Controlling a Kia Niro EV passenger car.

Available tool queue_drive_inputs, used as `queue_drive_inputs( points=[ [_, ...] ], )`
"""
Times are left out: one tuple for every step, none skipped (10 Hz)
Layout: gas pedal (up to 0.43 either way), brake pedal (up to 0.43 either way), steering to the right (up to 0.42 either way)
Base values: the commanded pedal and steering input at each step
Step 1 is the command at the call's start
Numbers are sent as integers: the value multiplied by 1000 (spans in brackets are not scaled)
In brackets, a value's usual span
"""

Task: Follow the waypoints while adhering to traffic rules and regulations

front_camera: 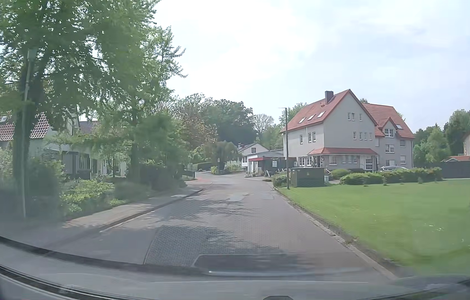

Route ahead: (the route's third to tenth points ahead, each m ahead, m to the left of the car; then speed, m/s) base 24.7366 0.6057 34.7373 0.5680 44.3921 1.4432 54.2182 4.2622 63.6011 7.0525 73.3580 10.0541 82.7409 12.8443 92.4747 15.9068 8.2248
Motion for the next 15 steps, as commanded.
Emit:
queue_drive_inputs(
  points=[
    [130, 0, -6],
    [130, 0, -6],
    [130, 0, -6],
    [130, 0, -6],
    [130, 0, -6],
    [130, 0, -7],
    [130, 0, -9],
    [130, 0, -9],
    [130, 0, -7],
    [118, 0, -6],
    [118, 0, -2],
    [118, 0, 4],
    [110, 0, 5],
    [98, 0, 3],
    [98, 0, 2]
  ],
)
